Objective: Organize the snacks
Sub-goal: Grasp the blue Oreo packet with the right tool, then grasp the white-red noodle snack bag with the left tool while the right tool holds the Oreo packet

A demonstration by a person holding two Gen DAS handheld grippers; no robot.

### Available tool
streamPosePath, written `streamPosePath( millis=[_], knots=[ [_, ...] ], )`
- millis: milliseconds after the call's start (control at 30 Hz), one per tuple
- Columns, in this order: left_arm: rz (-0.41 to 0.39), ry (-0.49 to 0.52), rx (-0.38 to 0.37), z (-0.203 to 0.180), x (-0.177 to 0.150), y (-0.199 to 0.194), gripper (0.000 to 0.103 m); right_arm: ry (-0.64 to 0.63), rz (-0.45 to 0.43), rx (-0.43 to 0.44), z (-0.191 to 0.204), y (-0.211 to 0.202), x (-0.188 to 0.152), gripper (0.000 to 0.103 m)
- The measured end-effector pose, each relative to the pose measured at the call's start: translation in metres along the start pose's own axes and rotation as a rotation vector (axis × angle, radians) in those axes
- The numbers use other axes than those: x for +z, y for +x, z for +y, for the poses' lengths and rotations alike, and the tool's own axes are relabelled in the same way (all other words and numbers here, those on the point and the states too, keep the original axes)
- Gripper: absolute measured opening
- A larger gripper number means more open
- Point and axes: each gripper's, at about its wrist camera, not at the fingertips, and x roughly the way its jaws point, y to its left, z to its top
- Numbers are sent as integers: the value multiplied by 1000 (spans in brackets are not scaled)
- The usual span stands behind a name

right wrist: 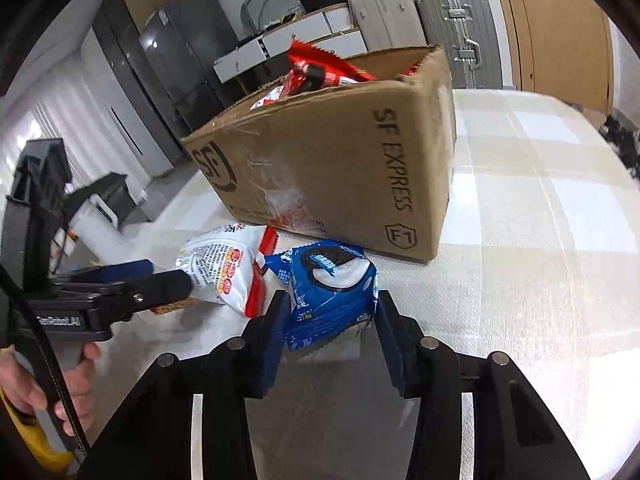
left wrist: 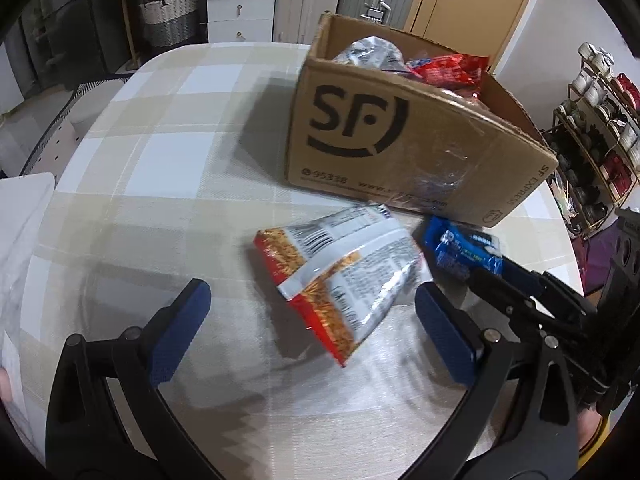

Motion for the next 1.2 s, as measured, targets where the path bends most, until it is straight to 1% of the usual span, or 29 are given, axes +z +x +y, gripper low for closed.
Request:
streamPosePath(
  millis=[167,300,400,467,533,600,667,733,900,1000,1100,1200],
  knots=[
    [16,6,-1,-8,4,1,102,35,-41,60,-5,-13,-6,42],
    [27,12,17,-12,8,5,102,46,-27,78,-9,-16,-8,42],
    [35,14,16,-13,8,5,102,22,-6,63,-6,-16,-10,42],
    [34,15,21,-12,7,4,102,-21,14,35,1,-14,-11,42],
    [29,6,20,-9,7,1,102,-94,41,-8,11,-10,-10,42],
    [26,-7,16,-5,5,-3,102,-149,45,-41,17,-9,-9,46],
    [32,-14,8,-2,2,-5,102,-225,67,-75,25,-6,-5,47],
    [33,-18,5,0,-1,-6,102,-263,76,-79,29,-1,1,48],
    [39,-28,-7,6,-5,-9,102,-310,124,-84,34,17,11,49],
    [37,-40,-14,10,-6,-10,102,-340,131,-87,39,27,15,49],
    [34,-46,-18,12,-5,-11,102,-334,155,-77,40,34,13,48],
    [38,-45,-22,13,-4,-8,102,-287,142,-56,33,29,12,46]
  ],
)
